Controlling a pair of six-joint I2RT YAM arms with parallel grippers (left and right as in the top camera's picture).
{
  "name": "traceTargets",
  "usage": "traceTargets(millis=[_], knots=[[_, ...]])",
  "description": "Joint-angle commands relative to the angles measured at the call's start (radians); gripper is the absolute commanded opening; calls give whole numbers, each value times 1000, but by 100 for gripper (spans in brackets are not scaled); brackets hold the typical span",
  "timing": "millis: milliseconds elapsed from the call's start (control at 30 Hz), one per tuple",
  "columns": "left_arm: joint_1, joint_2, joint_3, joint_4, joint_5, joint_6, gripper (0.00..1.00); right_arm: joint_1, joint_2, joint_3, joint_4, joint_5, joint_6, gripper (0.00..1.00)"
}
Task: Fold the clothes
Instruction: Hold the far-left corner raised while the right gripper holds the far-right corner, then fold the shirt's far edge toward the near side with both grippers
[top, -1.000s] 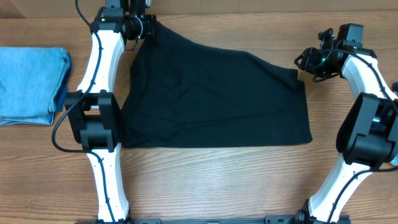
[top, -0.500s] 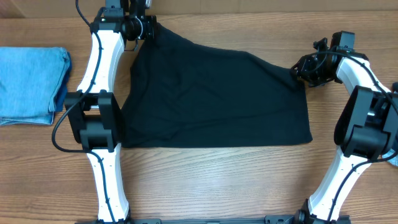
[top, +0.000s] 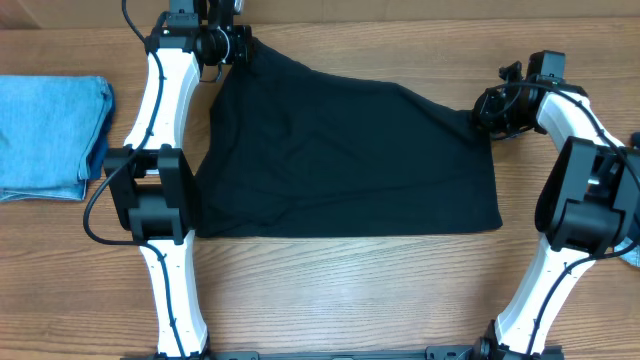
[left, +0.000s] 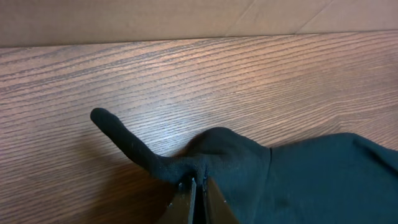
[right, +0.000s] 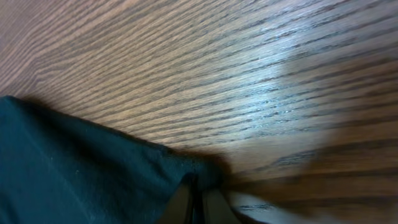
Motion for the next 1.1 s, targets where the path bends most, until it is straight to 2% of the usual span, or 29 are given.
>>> traceTargets(millis=[0, 333, 500, 900, 1067], knots=[[-2, 3, 21, -2, 9, 19, 4, -11, -100, 41, 2, -20, -34, 4], [-2, 3, 21, -40, 8, 19, 4, -10, -167, 41, -32, -89, -60, 4], [-2, 3, 21, -52, 8, 19, 4, -10, -185, 41, -61, -140, -131, 4], [0, 3, 21, -124, -24, 31, 4, -10, -279, 41, -220, -46, -209, 4], [0, 3, 21, -191, -38, 50, 10, -10, -278, 40, -308, -8, -209, 4]])
